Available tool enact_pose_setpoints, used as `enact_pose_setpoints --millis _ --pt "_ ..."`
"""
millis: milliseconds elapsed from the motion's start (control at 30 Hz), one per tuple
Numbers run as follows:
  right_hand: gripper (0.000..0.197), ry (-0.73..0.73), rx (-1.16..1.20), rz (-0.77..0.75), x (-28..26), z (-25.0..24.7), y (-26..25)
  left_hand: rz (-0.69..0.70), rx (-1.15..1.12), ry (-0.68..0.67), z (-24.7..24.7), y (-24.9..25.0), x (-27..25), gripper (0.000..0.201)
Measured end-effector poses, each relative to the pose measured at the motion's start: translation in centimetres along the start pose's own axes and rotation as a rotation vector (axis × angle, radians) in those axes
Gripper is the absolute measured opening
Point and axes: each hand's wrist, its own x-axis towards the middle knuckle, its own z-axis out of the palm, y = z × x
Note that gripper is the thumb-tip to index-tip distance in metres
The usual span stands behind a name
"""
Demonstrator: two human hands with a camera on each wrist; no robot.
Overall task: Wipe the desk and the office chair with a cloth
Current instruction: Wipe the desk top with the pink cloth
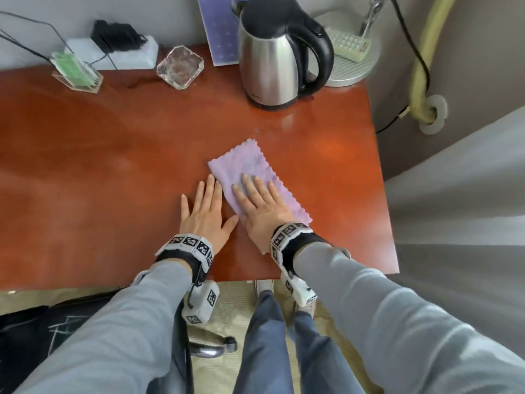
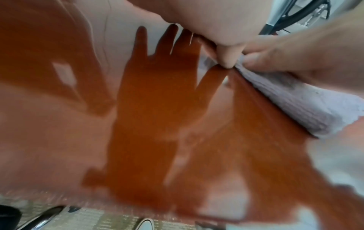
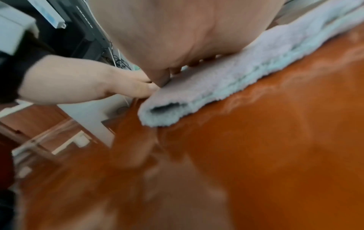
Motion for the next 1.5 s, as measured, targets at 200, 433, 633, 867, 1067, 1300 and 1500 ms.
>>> enact_pose_setpoints --millis 200,433,633,867,1067,1300,1500 --pt "0.064 -0.013 -0.007 0.097 4.9 -4.3 4.1 0.112 0.069 -0.083 -2.9 0.4 3.5 0.106" --pt "0.071 -0.032 -0.060 0.039 9.8 -6.7 2.8 0.111 0.093 -0.235 -5.2 -0.5 7.3 0.151" --pt "0.069 0.119 0.145 0.344 3.4 -4.9 10.4 0.053 0.103 -0.332 -6.5 1.8 7.9 0.166" --pt "0.078 0.135 0.184 0.563 2.7 -5.5 10.2 0.002 0.143 -0.379 -7.0 3.3 8.9 0.173" --pt "0.074 0.110 0.153 0.257 6.0 -5.9 2.6 0.062 0.157 -0.234 -6.9 3.8 8.8 0.148" --pt "0.082 0.105 0.028 0.516 3.7 -8.7 10.6 0.226 0.162 -0.277 -7.9 6.6 10.1 0.162" --pt "0.107 0.036 -0.103 0.397 6.2 -9.7 12.2 0.074 0.213 -0.326 -8.1 9.8 10.5 0.165"
